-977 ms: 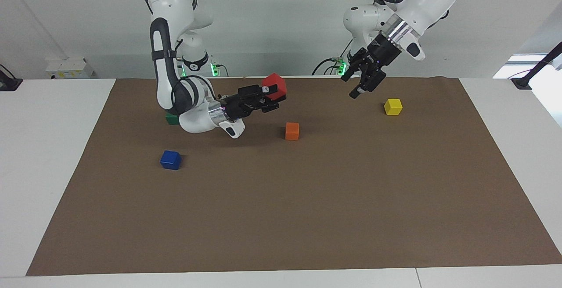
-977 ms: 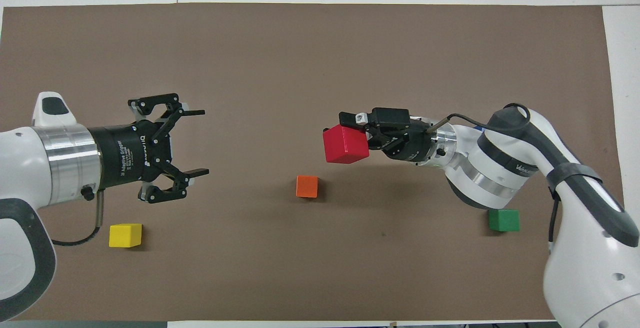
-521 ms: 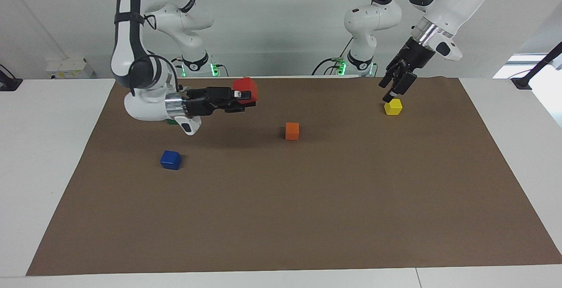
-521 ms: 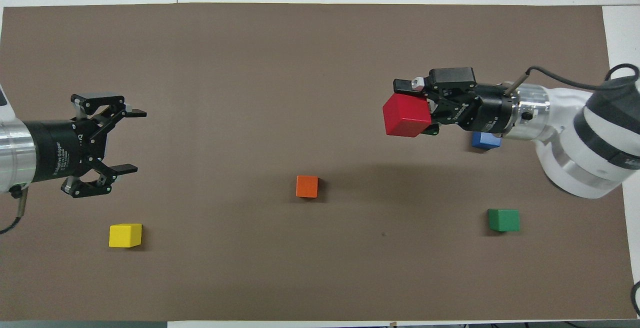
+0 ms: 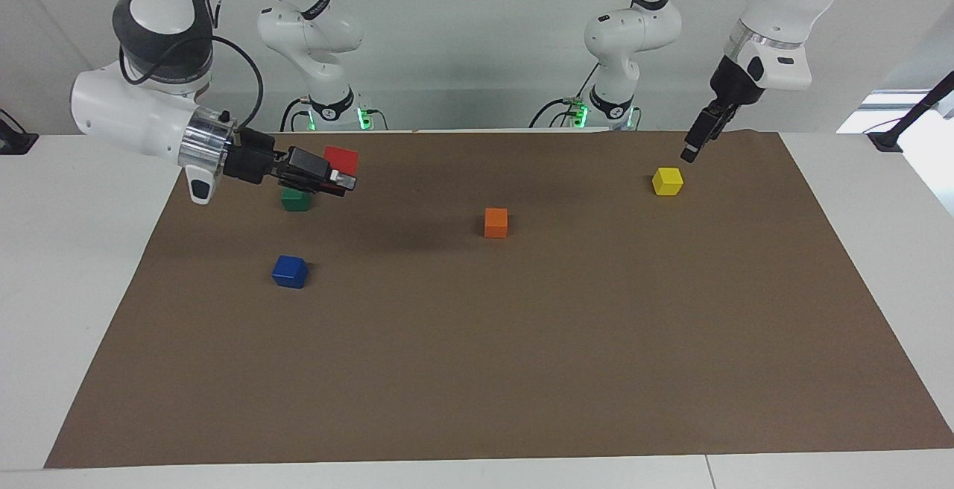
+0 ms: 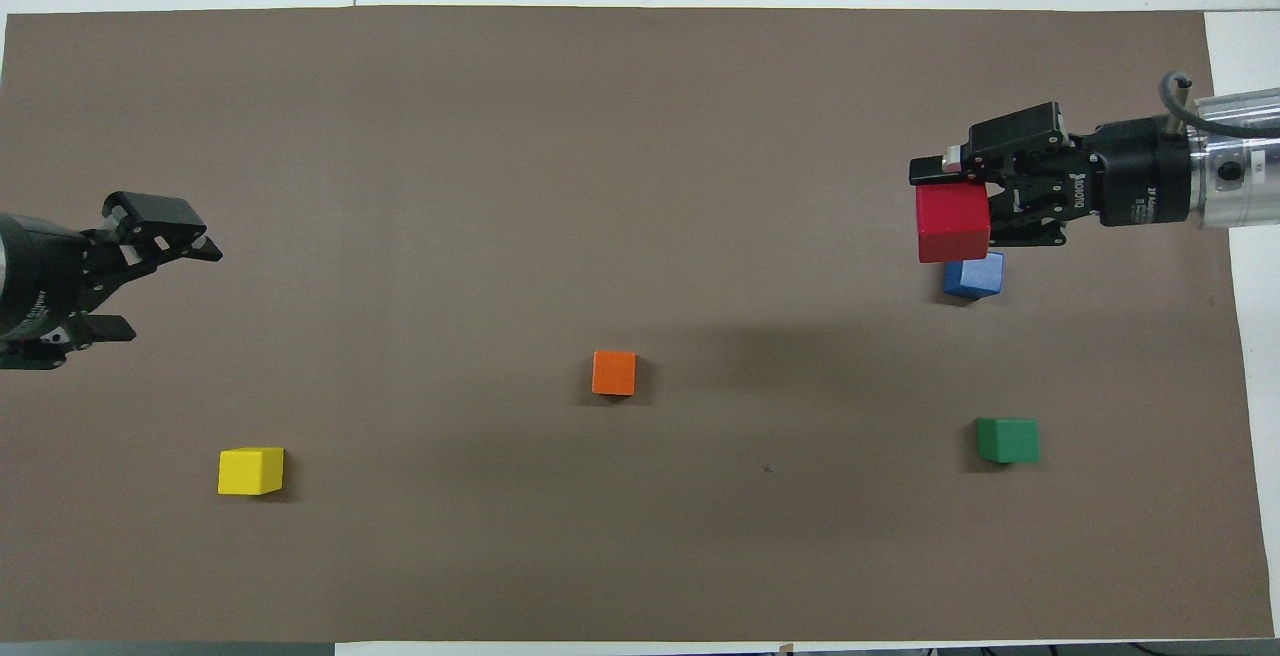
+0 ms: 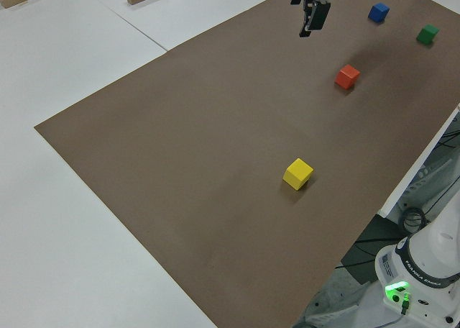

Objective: Transfer red block to right arm and stack on blue block
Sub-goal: 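Carry the red cube over the blue cube while the left gripper withdraws, then lower the red cube onto the blue cube with the right gripper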

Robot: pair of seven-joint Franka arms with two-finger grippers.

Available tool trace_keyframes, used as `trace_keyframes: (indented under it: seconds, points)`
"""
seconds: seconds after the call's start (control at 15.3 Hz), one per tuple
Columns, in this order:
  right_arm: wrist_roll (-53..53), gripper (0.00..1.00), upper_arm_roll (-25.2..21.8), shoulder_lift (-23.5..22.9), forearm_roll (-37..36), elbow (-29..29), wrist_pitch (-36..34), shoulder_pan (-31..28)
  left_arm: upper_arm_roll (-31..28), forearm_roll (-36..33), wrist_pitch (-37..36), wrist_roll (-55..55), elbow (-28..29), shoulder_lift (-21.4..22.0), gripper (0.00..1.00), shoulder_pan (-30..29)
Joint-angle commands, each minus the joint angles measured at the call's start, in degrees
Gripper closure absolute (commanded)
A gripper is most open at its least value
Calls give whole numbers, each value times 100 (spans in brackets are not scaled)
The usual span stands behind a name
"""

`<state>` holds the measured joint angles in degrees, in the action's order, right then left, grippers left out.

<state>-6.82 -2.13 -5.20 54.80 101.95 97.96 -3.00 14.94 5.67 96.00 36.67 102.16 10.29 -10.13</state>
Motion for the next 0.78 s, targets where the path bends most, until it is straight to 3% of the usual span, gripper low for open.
trace_keyframes:
  seconds: [0.0, 0.2, 0.46, 0.59, 0.72]
  points:
    - [-276, 100, 46, -148, -1292, -456, 21, -60, 36, -539, -853, -1045, -1012, -650, 0, -60]
    - [-390, 100, 55, -148, -2602, -571, 65, 10, 9, -970, -1012, -1837, -1128, -791, 0, 19]
    - [-478, 100, 99, -219, -4508, -624, 513, 141, -288, -1261, -1408, -2059, -1962, -1389, 0, 414]
    - [-469, 100, 99, -245, -5301, -563, 732, 318, -535, -1208, -1514, -2059, -1885, -1294, 0, 765]
    - [-382, 100, 99, -324, -5471, -492, 856, 327, -527, -1191, -1374, -2050, -1351, -1005, 0, 793]
